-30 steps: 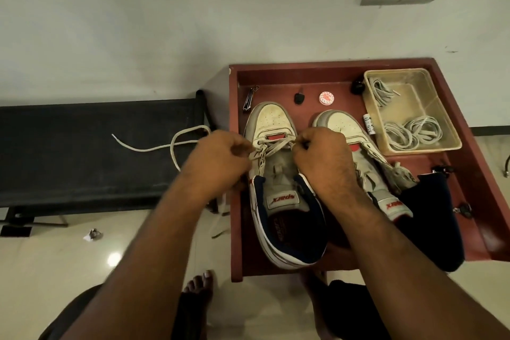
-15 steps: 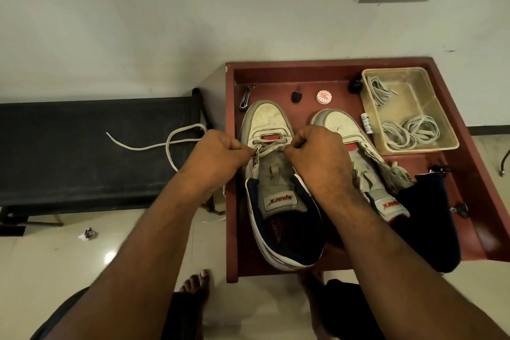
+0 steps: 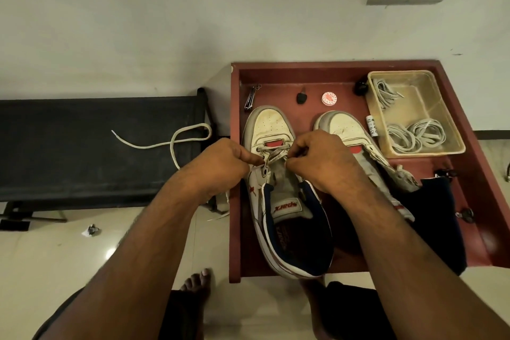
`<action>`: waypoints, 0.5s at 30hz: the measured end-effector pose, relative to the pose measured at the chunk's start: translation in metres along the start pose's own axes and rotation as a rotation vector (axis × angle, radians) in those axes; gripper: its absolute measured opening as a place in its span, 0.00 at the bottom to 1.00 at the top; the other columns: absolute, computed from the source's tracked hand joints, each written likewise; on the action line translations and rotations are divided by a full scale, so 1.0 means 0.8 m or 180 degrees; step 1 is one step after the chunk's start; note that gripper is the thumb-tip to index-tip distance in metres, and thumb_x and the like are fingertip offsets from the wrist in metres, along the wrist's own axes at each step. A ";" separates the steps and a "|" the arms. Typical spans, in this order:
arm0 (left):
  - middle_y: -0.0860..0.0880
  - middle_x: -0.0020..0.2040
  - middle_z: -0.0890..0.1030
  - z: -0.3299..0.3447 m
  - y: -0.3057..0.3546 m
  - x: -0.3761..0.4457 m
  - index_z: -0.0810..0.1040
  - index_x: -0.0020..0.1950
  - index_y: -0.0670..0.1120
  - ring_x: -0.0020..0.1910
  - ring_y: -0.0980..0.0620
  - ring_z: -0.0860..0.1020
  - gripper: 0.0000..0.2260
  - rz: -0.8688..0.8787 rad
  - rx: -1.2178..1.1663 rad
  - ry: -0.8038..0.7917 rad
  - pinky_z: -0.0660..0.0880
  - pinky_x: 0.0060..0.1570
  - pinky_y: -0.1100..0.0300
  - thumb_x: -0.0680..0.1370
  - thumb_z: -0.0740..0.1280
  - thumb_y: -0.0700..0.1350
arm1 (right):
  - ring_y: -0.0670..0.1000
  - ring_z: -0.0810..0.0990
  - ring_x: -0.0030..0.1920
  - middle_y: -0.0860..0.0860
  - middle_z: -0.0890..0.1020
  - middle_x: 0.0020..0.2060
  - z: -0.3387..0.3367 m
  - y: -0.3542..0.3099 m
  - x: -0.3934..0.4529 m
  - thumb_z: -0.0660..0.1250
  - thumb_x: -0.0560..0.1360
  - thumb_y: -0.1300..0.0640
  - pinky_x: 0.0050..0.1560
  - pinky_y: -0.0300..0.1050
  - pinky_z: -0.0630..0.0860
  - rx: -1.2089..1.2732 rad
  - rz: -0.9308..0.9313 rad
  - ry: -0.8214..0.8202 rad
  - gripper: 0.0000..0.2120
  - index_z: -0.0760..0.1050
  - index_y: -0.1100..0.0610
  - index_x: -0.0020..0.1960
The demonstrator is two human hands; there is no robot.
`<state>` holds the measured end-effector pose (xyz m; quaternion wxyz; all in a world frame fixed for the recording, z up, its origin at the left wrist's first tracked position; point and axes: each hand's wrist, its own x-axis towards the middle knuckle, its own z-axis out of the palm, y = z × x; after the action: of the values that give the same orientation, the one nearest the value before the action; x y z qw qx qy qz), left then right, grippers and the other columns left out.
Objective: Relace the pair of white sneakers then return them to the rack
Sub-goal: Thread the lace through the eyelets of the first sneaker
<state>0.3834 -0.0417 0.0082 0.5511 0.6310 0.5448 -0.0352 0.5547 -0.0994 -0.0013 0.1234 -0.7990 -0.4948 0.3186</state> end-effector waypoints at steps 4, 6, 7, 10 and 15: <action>0.53 0.26 0.77 -0.001 0.000 0.001 0.83 0.54 0.53 0.24 0.54 0.63 0.19 -0.0136 -0.0082 -0.0061 0.62 0.24 0.62 0.79 0.60 0.32 | 0.46 0.80 0.40 0.47 0.81 0.37 0.001 -0.002 -0.002 0.73 0.70 0.58 0.42 0.42 0.77 0.0129 0.0125 0.0166 0.03 0.80 0.53 0.38; 0.52 0.27 0.77 0.000 -0.002 0.003 0.84 0.49 0.50 0.27 0.52 0.68 0.11 -0.0165 -0.0141 0.0211 0.66 0.27 0.60 0.81 0.62 0.39 | 0.47 0.80 0.39 0.49 0.81 0.35 0.001 -0.003 -0.004 0.73 0.70 0.59 0.41 0.43 0.77 0.0145 0.0144 0.0208 0.05 0.79 0.55 0.37; 0.48 0.31 0.79 -0.001 -0.002 0.004 0.83 0.47 0.47 0.30 0.50 0.72 0.09 -0.0181 -0.0037 0.0435 0.71 0.29 0.59 0.81 0.64 0.45 | 0.48 0.80 0.39 0.49 0.81 0.35 0.000 -0.004 -0.005 0.73 0.70 0.59 0.41 0.42 0.77 0.0132 0.0153 0.0212 0.06 0.79 0.55 0.36; 0.45 0.36 0.79 -0.009 -0.013 0.010 0.81 0.42 0.43 0.34 0.49 0.77 0.21 -0.0234 0.0597 0.1122 0.75 0.36 0.56 0.81 0.61 0.59 | 0.48 0.80 0.38 0.50 0.81 0.35 0.000 -0.006 -0.006 0.72 0.71 0.58 0.37 0.39 0.73 0.0076 0.0188 0.0198 0.08 0.77 0.55 0.35; 0.49 0.41 0.78 -0.002 -0.020 0.016 0.79 0.55 0.47 0.40 0.49 0.78 0.21 -0.0303 0.0664 0.0998 0.77 0.46 0.53 0.81 0.56 0.62 | 0.47 0.76 0.35 0.50 0.78 0.32 0.000 -0.006 -0.007 0.71 0.71 0.56 0.31 0.37 0.65 0.0062 0.0230 0.0152 0.11 0.73 0.55 0.33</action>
<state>0.3761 -0.0351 -0.0101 0.3889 0.6560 0.6466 -0.0188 0.5499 -0.1020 0.0032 0.1314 -0.8225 -0.4595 0.3085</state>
